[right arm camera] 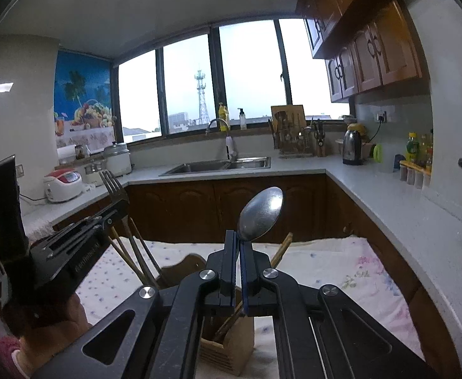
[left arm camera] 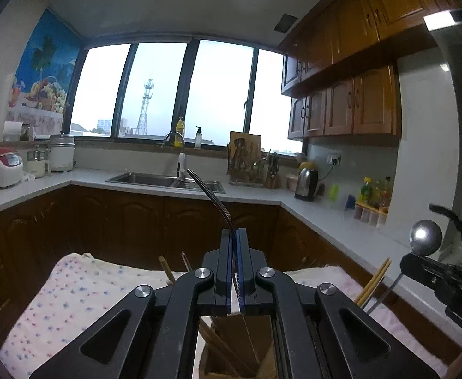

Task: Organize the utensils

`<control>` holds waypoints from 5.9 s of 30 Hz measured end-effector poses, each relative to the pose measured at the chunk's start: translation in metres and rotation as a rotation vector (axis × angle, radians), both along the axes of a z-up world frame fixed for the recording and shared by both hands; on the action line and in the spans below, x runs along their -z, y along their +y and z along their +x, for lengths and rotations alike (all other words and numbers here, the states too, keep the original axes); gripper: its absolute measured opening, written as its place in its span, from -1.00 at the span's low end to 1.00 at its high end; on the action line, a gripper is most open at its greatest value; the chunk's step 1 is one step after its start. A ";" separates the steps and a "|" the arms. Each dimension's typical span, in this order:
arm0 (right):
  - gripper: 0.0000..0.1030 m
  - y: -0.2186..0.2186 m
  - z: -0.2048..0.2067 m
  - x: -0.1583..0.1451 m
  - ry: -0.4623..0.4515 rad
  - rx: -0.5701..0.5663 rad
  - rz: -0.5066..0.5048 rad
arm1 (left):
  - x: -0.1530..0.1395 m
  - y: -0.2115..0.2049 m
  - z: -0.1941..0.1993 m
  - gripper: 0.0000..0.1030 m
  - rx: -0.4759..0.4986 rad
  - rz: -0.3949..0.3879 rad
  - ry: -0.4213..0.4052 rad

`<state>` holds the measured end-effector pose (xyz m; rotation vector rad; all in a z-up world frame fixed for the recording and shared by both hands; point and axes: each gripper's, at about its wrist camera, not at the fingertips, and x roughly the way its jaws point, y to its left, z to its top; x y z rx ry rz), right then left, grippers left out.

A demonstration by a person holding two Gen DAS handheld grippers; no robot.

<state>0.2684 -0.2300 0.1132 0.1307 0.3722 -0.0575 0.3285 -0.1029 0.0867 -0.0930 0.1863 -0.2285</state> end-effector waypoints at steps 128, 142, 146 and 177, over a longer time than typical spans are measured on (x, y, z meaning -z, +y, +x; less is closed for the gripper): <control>1.00 0.064 -0.232 0.062 0.029 -0.024 0.026 | -0.018 0.141 -0.314 0.99 -0.086 0.078 0.213; 1.00 0.066 -0.247 0.092 0.015 0.011 0.032 | 0.007 0.130 -0.334 0.99 -0.056 0.104 0.193; 1.00 0.069 -0.252 0.093 0.013 0.013 0.018 | 0.012 0.127 -0.330 0.99 -0.063 0.115 0.181; 1.00 0.065 -0.262 0.090 0.008 0.028 0.005 | 0.014 0.121 -0.339 0.99 -0.078 0.153 0.158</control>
